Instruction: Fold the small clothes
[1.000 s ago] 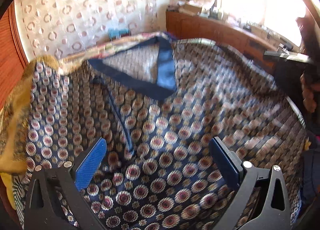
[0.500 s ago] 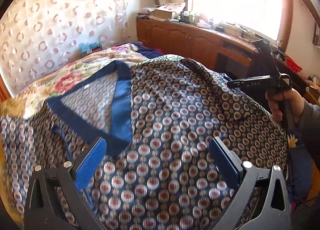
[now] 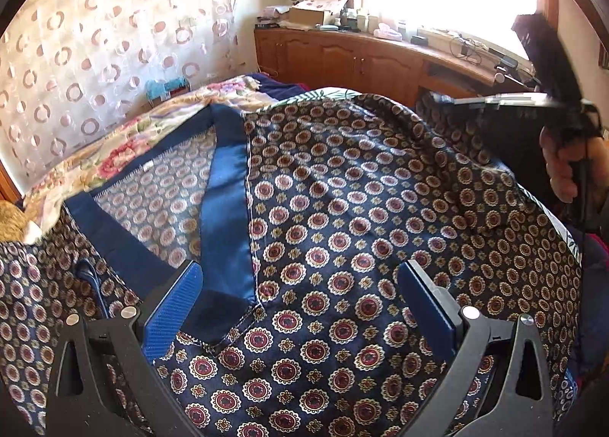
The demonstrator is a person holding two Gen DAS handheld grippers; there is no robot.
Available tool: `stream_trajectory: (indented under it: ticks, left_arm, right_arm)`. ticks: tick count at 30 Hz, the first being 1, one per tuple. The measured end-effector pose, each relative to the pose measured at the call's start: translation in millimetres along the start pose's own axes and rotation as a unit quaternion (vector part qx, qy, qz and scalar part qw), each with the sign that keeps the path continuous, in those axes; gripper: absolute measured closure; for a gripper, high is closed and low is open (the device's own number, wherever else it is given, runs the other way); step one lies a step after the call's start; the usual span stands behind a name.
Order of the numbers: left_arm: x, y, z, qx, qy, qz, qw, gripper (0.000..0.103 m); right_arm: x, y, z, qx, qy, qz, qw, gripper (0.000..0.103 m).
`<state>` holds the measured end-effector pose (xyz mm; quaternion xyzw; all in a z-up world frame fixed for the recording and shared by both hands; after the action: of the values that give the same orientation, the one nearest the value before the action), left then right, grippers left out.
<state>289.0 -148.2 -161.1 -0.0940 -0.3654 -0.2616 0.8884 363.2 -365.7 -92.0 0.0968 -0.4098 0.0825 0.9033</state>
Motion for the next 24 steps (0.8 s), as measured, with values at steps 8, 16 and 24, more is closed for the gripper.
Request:
stream_trajectory:
  ticks: [8,16,24]
  left_arm:
    - [10,26,28,0.01,-0.03,0.037,0.9988,0.0]
    - [1,58,49,0.033,-0.049,0.059,0.9965,0.0]
    - [-14,70,31,0.035,-0.036,0.072,0.9962,0.0]
  right_arm:
    - [41,79,-7,0.091,-0.026,0.045,0.994,0.098]
    - [56,120,-45,0.09,-0.001,0.112,0.99,0.07]
    - [48,99,-66,-0.002,0.021,0.12,0.993,0.056]
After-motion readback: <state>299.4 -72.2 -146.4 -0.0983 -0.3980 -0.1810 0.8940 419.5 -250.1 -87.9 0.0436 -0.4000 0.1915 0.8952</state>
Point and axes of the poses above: each gripper's, at about its wrist camera, not at the fingertips, and z roughly against the way its jaws point, y to its left, x to its top, the point moved 8 cm from there along -z, roughly the way its jaws point, and after that the axes turned 1 degree about -z, right-handed, at the moved point
